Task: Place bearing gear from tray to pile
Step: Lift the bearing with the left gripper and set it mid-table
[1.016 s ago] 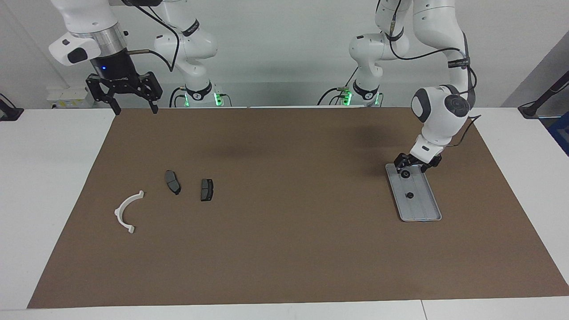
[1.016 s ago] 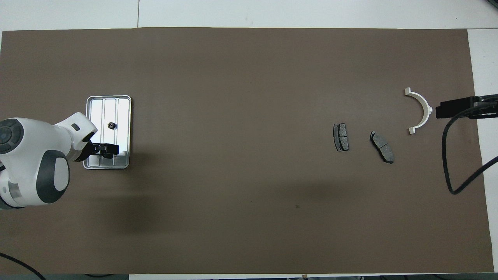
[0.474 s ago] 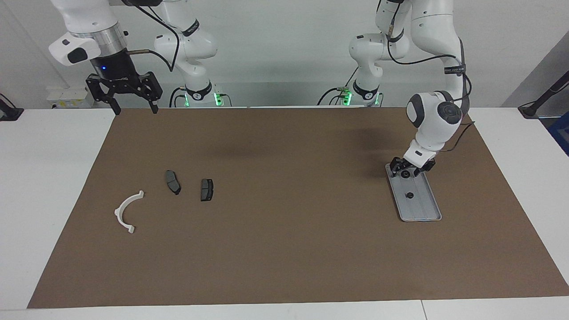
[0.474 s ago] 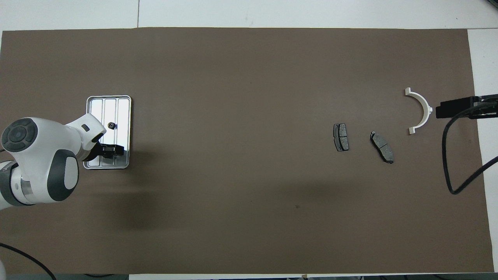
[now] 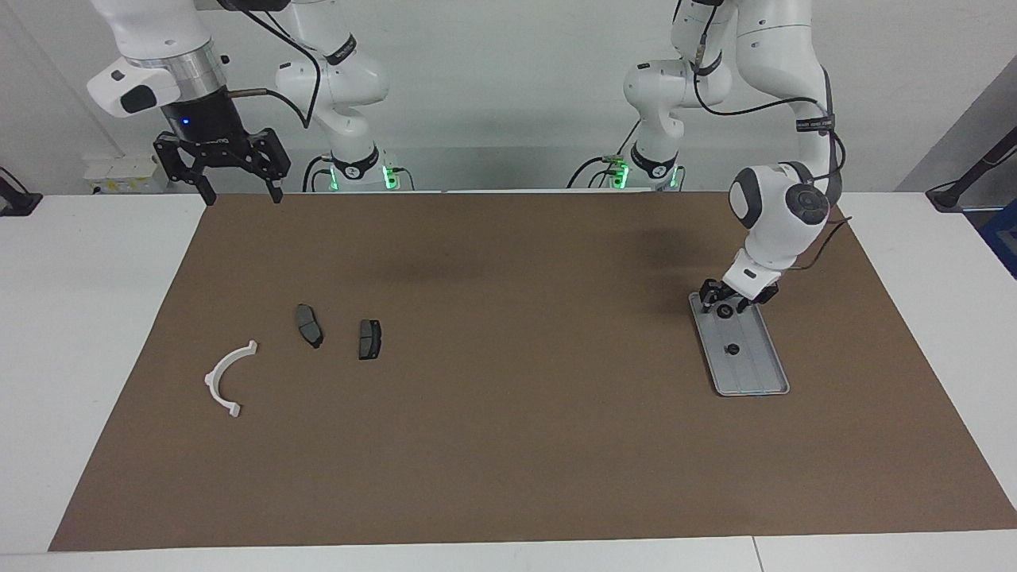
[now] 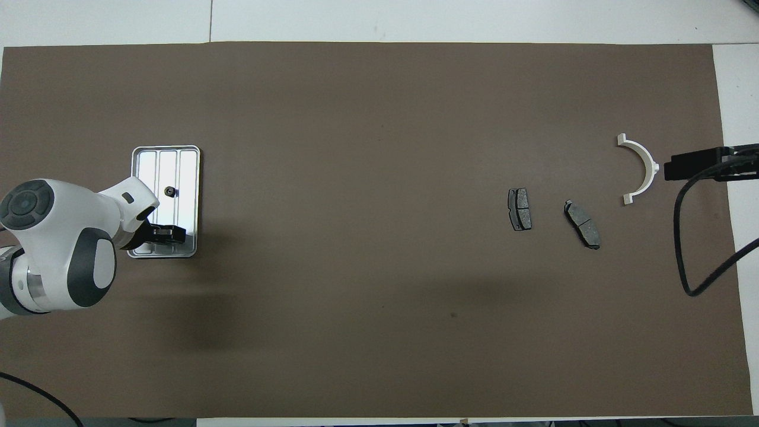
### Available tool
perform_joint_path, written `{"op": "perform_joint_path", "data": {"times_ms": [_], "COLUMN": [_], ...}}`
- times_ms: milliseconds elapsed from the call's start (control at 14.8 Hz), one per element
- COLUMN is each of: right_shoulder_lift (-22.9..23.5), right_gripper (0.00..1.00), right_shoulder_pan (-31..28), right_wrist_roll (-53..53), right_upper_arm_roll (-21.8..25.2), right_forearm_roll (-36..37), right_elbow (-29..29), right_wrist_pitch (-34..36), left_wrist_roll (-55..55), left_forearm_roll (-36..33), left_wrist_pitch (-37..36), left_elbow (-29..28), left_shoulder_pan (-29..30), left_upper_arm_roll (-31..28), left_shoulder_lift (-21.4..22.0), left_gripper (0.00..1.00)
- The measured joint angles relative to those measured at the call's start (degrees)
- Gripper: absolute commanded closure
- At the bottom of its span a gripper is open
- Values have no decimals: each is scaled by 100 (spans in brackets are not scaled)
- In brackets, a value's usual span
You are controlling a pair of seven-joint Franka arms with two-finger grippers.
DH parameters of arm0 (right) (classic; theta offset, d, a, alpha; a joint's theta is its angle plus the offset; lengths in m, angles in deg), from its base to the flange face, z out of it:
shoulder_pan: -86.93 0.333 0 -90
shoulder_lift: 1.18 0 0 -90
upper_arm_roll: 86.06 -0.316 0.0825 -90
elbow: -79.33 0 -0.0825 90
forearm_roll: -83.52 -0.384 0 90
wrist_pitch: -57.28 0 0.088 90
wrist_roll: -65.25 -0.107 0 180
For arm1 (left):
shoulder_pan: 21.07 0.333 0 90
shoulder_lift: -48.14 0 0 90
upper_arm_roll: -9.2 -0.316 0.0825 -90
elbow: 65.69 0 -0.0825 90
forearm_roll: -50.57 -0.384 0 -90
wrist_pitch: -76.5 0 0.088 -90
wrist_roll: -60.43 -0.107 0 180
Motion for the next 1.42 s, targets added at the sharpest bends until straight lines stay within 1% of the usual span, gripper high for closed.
{"op": "perform_joint_path", "data": {"times_ms": [68,135,203,406,474,542,677,813,881,948,1016,1152,1287,1423], "right_shoulder_lift": [0,0,0,0,0,0,0,0,0,0,0,0,0,0], "right_gripper": [0,0,0,0,0,0,0,0,0,0,0,0,0,0], "right_shoulder_pan": [0,0,0,0,0,0,0,0,0,0,0,0,0,0], "right_wrist_roll": [0,0,0,0,0,0,0,0,0,0,0,0,0,0], "right_upper_arm_roll": [0,0,0,0,0,0,0,0,0,0,0,0,0,0], "right_forearm_roll": [0,0,0,0,0,0,0,0,0,0,0,0,0,0], "right_elbow": [0,0,0,0,0,0,0,0,0,0,0,0,0,0], "right_wrist_pitch": [0,0,0,0,0,0,0,0,0,0,0,0,0,0], "left_wrist_roll": [-7,-9,-9,-9,-9,-9,114,930,1621,2395,3136,4376,5097,5453], "left_forearm_roll": [0,0,0,3,3,4,145,289,306,307,305,298,295,284], "left_wrist_pitch": [-11,-18,-20,-98,-297,-654,-1652,-2466,-2661,-2710,-2650,-2302,-1998,-1811], "left_elbow": [4,17,34,184,350,629,1486,2400,2718,2895,2955,2940,2882,2776], "left_shoulder_pan": [8,9,10,21,20,19,-9,-255,-566,-998,-1459,-2327,-2965,-3343], "left_upper_arm_roll": [0,1,1,1,5,14,46,72,84,100,118,145,156,147], "left_shoulder_lift": [6,20,33,36,36,39,58,106,135,145,136,75,-31,-178], "left_gripper": [72,95,100,100,100,100,100,100,100,100,100,100,100,100]}}
